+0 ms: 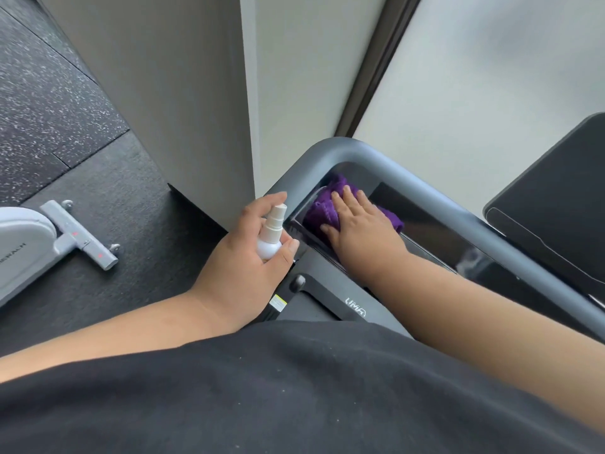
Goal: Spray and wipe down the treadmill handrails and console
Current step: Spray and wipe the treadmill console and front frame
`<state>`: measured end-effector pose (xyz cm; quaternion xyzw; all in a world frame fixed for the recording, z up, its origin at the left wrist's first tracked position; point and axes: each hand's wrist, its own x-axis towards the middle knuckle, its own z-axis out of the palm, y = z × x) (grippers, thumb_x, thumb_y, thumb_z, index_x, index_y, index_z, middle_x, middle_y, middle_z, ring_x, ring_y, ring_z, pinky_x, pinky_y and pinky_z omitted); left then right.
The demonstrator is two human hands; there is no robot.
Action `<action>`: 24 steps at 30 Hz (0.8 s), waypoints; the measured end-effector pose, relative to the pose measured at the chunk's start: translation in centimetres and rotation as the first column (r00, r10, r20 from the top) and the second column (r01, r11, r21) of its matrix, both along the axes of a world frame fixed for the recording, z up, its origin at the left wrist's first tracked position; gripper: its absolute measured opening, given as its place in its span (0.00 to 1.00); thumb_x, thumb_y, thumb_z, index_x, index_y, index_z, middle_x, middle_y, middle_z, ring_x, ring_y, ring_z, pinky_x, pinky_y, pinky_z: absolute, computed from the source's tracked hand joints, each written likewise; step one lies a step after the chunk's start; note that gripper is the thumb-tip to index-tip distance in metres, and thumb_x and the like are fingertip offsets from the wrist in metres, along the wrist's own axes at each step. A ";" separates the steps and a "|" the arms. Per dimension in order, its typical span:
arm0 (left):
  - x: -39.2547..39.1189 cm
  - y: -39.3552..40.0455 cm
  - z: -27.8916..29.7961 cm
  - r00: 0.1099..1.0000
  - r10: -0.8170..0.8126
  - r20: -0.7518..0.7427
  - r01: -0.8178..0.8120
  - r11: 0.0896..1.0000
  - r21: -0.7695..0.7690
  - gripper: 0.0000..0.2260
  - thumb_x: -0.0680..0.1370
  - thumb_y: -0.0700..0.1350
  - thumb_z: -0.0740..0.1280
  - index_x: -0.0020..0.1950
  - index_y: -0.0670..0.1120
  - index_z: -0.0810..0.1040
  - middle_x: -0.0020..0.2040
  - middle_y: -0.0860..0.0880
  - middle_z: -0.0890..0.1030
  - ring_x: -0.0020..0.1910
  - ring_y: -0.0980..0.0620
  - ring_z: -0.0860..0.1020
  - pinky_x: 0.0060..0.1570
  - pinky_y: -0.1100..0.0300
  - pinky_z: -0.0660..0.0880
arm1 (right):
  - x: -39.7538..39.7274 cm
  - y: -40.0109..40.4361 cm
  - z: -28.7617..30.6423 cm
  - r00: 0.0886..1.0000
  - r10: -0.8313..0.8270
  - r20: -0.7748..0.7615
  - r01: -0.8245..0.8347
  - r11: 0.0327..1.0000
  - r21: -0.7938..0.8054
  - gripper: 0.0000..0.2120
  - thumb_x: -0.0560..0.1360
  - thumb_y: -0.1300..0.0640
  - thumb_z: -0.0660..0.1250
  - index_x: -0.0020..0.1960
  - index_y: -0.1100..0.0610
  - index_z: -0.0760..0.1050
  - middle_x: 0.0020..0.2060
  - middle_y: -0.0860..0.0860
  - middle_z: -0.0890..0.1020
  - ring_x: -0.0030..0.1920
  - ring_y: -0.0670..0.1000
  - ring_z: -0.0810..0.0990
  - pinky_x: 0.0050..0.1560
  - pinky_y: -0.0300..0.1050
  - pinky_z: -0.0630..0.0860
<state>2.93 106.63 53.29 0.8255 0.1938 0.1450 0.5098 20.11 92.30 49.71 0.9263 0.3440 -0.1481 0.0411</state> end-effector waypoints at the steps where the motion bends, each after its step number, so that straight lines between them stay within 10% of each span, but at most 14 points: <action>1: 0.0 -0.1 -0.1 1.000 -0.009 -0.007 0.009 1.000 0.001 0.24 0.75 0.57 0.67 0.63 0.79 0.60 0.49 0.62 0.79 0.48 0.61 0.79 0.46 0.78 0.68 | -0.6 0.3 0.0 1.000 -0.002 0.004 0.002 1.000 -0.007 0.34 0.82 0.38 0.48 0.81 0.54 0.47 0.80 0.53 0.50 0.80 0.56 0.47 0.77 0.54 0.51; 19: 1.0 -1.0 -0.7 0.983 -0.179 -0.030 0.180 0.980 0.078 0.30 0.77 0.49 0.70 0.62 0.80 0.60 0.48 0.58 0.80 0.47 0.59 0.80 0.45 0.77 0.69 | -4.4 -1.0 0.0 0.994 0.095 -0.063 -0.095 0.996 0.002 0.40 0.74 0.33 0.39 0.81 0.52 0.45 0.81 0.53 0.47 0.80 0.57 0.45 0.77 0.54 0.47; 24: 2.1 -2.4 -0.6 0.969 -0.244 -0.028 0.246 0.963 0.107 0.32 0.77 0.46 0.71 0.63 0.79 0.59 0.47 0.61 0.80 0.46 0.60 0.80 0.43 0.78 0.68 | -3.2 -6.5 0.1 0.987 -0.160 0.022 0.160 0.987 -0.011 0.37 0.78 0.32 0.45 0.81 0.50 0.49 0.80 0.51 0.52 0.79 0.56 0.53 0.74 0.54 0.59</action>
